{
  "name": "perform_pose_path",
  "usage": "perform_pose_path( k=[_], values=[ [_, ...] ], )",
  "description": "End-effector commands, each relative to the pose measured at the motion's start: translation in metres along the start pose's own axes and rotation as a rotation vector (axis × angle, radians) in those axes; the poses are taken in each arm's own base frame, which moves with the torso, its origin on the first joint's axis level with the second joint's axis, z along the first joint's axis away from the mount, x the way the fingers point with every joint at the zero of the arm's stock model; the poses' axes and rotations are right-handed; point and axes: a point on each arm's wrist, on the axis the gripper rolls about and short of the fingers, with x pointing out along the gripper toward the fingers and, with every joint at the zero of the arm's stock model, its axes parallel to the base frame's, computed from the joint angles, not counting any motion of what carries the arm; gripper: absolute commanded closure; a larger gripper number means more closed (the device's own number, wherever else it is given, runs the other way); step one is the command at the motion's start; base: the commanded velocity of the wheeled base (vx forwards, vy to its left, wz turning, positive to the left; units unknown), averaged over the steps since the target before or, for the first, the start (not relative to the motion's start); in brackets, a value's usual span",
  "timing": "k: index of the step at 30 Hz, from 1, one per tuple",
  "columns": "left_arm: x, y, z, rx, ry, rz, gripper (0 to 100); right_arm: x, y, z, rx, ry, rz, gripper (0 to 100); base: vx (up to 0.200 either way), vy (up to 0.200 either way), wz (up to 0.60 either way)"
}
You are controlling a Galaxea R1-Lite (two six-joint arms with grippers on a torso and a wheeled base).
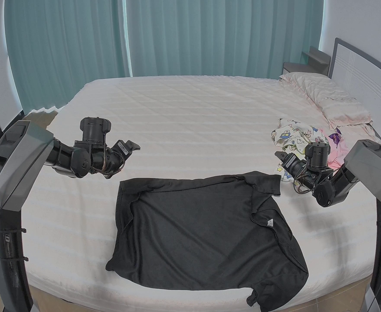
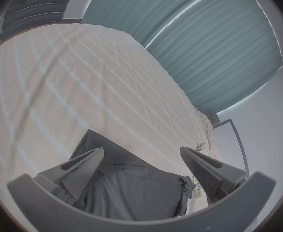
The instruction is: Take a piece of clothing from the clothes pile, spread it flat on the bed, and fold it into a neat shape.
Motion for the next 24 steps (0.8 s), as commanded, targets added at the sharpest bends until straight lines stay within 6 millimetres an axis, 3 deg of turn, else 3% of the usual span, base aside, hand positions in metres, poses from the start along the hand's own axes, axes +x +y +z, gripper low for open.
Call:
perform_pose_path(
  k=[1,6,7,8,9,14,21,24],
  values=[
    [-0.03,0.001,0.002,-0.027,0.016,-0.003,0,-0.029,0.0,0.001,0.0,0.032,-0.003,0,0.0,0.0,0.0],
    [-0.062,0.009,-0.024,-0.025,0.096,0.022,0,-0.06,-0.005,-0.017,-0.036,0.078,-0.034,0,0.0,0.0,0.0],
    [-0.075,0.011,-0.04,-0.015,0.127,0.036,0,-0.072,-0.007,-0.023,-0.045,0.091,-0.042,0,0.0,0.0,0.0],
    [-0.075,0.011,-0.04,-0.015,0.127,0.036,0,-0.072,-0.007,-0.023,-0.045,0.091,-0.042,0,0.0,0.0,0.0],
    [-0.091,0.016,-0.054,-0.012,0.143,0.034,0,-0.085,-0.011,-0.033,-0.066,0.124,-0.054,0,0.0,0.0,0.0],
    [-0.118,0.027,-0.082,-0.102,0.147,0.004,0,-0.101,-0.016,-0.056,-0.133,0.205,-0.063,0,0.0,0.0,0.0],
    [-0.131,0.044,-0.114,-0.131,0.183,-0.012,0,-0.115,-0.02,-0.085,-0.369,0.322,-0.055,0,0.0,0.0,0.0],
    [-0.132,0.047,-0.119,-0.129,0.178,-0.029,0,-0.114,-0.022,-0.091,-0.426,0.343,-0.05,0,0.0,0.0,0.0]
  ],
)
